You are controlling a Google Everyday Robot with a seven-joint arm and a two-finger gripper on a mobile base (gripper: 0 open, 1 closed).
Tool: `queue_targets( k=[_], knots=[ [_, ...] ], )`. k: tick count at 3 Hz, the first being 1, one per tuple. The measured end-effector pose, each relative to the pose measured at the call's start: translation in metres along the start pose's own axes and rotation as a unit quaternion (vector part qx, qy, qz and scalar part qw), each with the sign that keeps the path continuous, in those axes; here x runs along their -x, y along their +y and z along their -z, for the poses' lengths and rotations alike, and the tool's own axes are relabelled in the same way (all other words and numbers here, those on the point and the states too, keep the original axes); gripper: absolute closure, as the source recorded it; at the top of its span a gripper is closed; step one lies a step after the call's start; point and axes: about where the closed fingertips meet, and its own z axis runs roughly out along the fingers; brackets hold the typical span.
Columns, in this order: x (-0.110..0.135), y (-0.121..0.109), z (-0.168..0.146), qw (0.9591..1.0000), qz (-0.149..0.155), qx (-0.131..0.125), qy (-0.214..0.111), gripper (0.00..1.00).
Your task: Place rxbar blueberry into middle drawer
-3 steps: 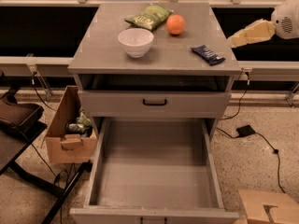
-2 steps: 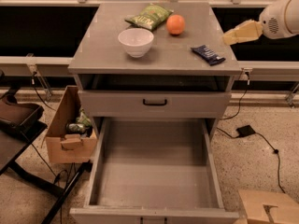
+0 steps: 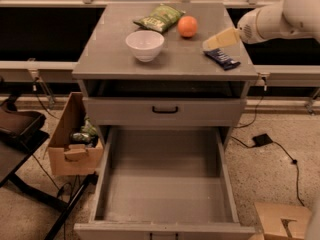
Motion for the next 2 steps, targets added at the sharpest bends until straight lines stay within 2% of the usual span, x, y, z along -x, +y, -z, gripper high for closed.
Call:
queue_targets(
  k=[1, 2],
  knots=[
    [-0.014, 0.002, -0.03, 0.9995, -0.019, 0.011, 0.022, 0.0],
    [-0.038, -0.007, -0.047, 0.9977, -0.043, 0.007, 0.051, 0.0]
  ],
)
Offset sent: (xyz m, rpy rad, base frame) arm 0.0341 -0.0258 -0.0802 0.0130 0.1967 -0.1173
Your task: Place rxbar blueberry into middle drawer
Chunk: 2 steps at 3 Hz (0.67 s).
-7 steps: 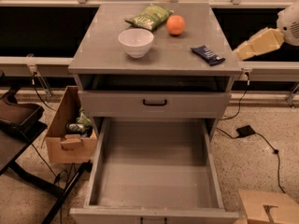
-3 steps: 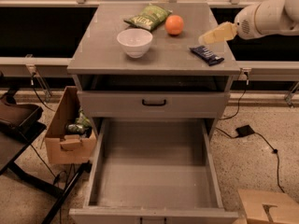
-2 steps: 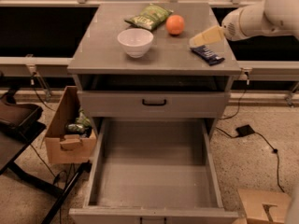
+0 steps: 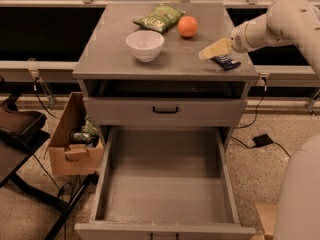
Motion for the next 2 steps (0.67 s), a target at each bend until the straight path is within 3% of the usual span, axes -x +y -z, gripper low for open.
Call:
queue_targets(
  k=[1, 2],
  knots=[
    [-0.019, -0.004, -0.013, 0.9994, -0.028, 0.009, 0.017, 0.0],
    [-0.032, -0.001, -0.022, 0.9986, -0.04, 0.021, 0.029, 0.14]
  ],
)
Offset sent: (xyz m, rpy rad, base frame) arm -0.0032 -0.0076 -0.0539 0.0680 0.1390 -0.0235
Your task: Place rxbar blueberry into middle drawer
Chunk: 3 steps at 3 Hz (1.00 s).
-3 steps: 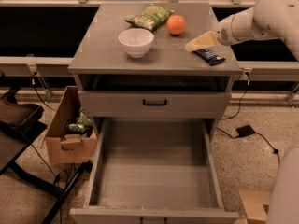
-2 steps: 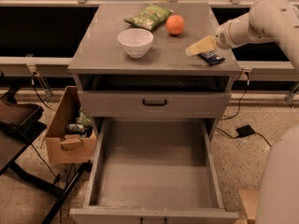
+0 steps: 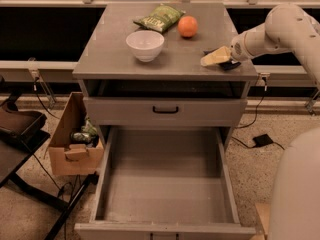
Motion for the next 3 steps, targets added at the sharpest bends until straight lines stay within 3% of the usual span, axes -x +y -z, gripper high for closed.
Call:
queue_targets(
  k=[1, 3],
  knots=[
    [-0.0017, 0.0009, 0.0024, 1.0, -0.004, 0.003, 0.004, 0.47],
    [0.0032, 0.0009, 0.0067, 1.0, -0.004, 0.003, 0.004, 0.98]
  ],
)
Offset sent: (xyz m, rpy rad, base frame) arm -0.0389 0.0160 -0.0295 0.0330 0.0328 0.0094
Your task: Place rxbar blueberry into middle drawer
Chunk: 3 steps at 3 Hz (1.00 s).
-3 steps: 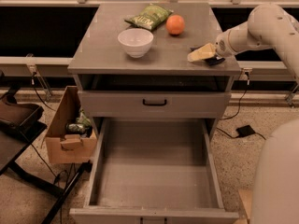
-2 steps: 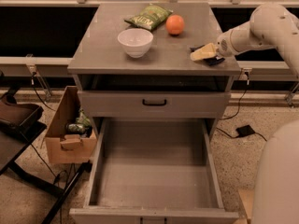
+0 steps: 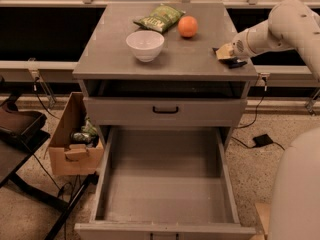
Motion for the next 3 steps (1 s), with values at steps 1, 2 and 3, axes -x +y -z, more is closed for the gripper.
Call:
queue_targets(
  k=[1, 2, 3],
  knots=[
    [0.002, 0.0, 0.001, 1.0, 0.0, 0.0, 0.0, 1.0],
    [0.004, 0.0, 0.003, 1.0, 0.0, 0.0, 0.0, 1.0],
    [0.03, 0.016, 0.041, 0.9984, 0.051, -0.009, -0.023, 1.0]
  ],
)
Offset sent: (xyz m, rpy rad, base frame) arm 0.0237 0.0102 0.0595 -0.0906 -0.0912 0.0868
